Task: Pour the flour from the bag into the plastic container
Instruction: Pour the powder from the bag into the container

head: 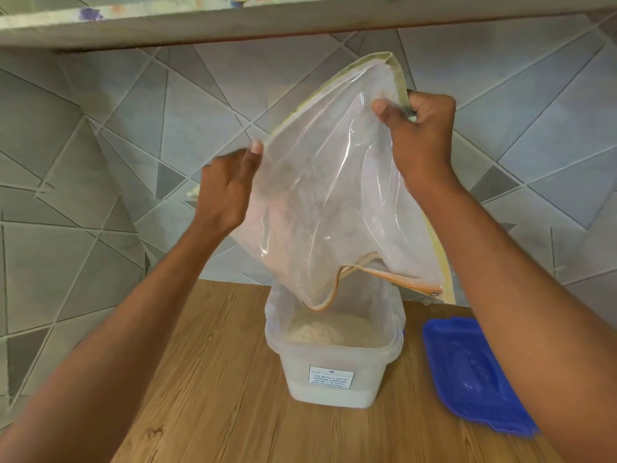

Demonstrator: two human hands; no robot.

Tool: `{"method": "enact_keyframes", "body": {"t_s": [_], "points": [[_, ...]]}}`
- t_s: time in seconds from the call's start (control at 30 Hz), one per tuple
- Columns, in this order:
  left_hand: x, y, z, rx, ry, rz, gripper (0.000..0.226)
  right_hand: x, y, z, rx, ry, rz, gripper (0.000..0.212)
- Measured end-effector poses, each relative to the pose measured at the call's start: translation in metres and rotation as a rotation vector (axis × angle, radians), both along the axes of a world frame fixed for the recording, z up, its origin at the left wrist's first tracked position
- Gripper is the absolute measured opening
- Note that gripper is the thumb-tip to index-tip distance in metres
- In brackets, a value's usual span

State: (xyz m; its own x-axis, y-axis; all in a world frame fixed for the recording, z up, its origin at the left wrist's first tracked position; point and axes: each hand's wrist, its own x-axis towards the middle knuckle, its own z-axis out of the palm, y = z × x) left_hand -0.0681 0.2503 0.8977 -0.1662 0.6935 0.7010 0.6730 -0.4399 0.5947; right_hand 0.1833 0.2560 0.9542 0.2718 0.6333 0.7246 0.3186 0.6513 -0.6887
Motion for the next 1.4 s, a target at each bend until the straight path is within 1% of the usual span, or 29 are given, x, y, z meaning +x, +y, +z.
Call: {"method": "enact_keyframes", "body": {"t_s": [0.03,0.1,0.13,0.2,0.27,0.3,0.33,0.37,0.4,0.43,0.47,0.53,0.57,0.63,0.7,0.73,0.8,0.83,0.87,0.93,1.0,1.03,1.1,1.13,1.23,1.27,1.33,1.37,1.4], "points": [[0.000,0.000,-0.003,0.010,-0.024,-0.001,0.086,-0.001,0.001,0.000,-0.001,0.008,0.000,0.028],[0.002,-0.003,-0.003,0.209,-0.149,0.111,0.067,-0.002,0.002,-0.001,-0.011,0.014,0.000,0.028],[0.002,-0.001,-0.001,0.261,-0.180,0.128,0.066,-0.001,0.002,-0.001,-0.014,0.014,0.000,0.025],[0.002,0.005,0.004,0.173,-0.157,0.078,0.067,-0.002,0.001,-0.001,-0.020,0.008,-0.001,0.021],[0.001,0.008,0.003,0.057,-0.160,-0.022,0.082,-0.004,0.002,0.000,-0.007,-0.003,-0.007,0.024],[0.002,0.007,0.003,0.087,-0.195,0.005,0.077,-0.004,0.003,0.000,0.000,-0.004,-0.011,0.024],[0.001,0.007,0.002,0.170,-0.228,0.095,0.063,-0.004,0.004,0.000,0.002,-0.006,-0.014,0.024],[0.002,0.004,0.004,0.281,-0.243,0.219,0.059,-0.004,0.005,-0.001,0.004,-0.009,-0.019,0.024],[-0.002,0.008,0.003,0.357,-0.219,0.310,0.061,-0.003,0.006,-0.001,0.007,-0.008,-0.026,0.027],[-0.004,0.008,0.003,0.364,-0.174,0.374,0.060,-0.003,0.007,-0.002,0.014,-0.004,-0.029,0.031],[-0.007,0.010,0.001,0.296,-0.109,0.366,0.056,-0.003,0.007,-0.002,0.025,0.002,-0.029,0.034],[-0.005,0.008,-0.006,0.085,-0.066,0.120,0.068,-0.005,0.007,-0.001,0.031,0.011,-0.029,0.031],[-0.004,0.007,-0.010,0.058,-0.087,0.070,0.070,-0.006,0.007,0.000,0.023,0.011,-0.030,0.026],[-0.006,0.008,-0.014,0.261,-0.098,0.252,0.061,-0.007,0.006,0.000,0.021,0.008,-0.030,0.020],[-0.012,0.014,-0.012,0.408,-0.071,0.397,0.065,-0.006,0.005,0.000,0.033,0.010,-0.037,0.020],[-0.013,0.017,-0.011,0.362,-0.039,0.368,0.067,-0.007,0.004,0.000,0.035,0.010,-0.039,0.020],[-0.010,0.016,-0.011,0.108,0.013,0.127,0.085,-0.008,0.004,0.001,0.034,0.012,-0.040,0.021],[-0.008,0.014,-0.013,0.012,-0.025,0.024,0.094,-0.008,0.005,0.002,0.034,0.018,-0.041,0.023],[-0.008,0.013,-0.015,0.017,-0.078,0.003,0.092,-0.008,0.006,0.001,0.038,0.029,-0.038,0.025],[-0.008,0.011,-0.015,0.237,-0.133,0.203,0.065,-0.007,0.006,0.001,0.042,0.035,-0.034,0.027],[-0.010,0.010,-0.010,0.339,-0.133,0.325,0.061,-0.006,0.005,0.001,0.036,0.041,-0.033,0.024],[-0.012,0.012,-0.007,0.278,-0.078,0.282,0.061,-0.006,0.004,0.001,0.034,0.043,-0.029,0.021],[-0.011,0.010,-0.007,0.020,-0.049,0.032,0.076,-0.007,0.003,0.003,0.045,0.040,-0.021,0.018],[-0.011,0.011,-0.010,0.005,-0.058,0.004,0.080,-0.007,0.002,0.003,0.049,0.041,-0.018,0.018],[-0.016,0.011,-0.013,0.210,-0.009,0.238,0.064,-0.007,0.001,0.003,0.046,0.047,-0.009,0.020],[-0.018,0.012,-0.011,0.179,0.029,0.224,0.063,-0.007,0.000,0.002,0.045,0.050,-0.007,0.021],[-0.016,0.011,-0.007,0.000,0.069,0.064,0.075,-0.008,0.000,0.003,0.037,0.049,-0.008,0.022],[-0.016,0.011,-0.009,-0.045,0.078,0.059,0.079,-0.009,-0.001,0.004,0.032,0.049,-0.007,0.024],[-0.016,0.012,-0.011,-0.021,0.077,0.147,0.078,-0.010,-0.001,0.004,0.027,0.053,-0.003,0.025]]}}
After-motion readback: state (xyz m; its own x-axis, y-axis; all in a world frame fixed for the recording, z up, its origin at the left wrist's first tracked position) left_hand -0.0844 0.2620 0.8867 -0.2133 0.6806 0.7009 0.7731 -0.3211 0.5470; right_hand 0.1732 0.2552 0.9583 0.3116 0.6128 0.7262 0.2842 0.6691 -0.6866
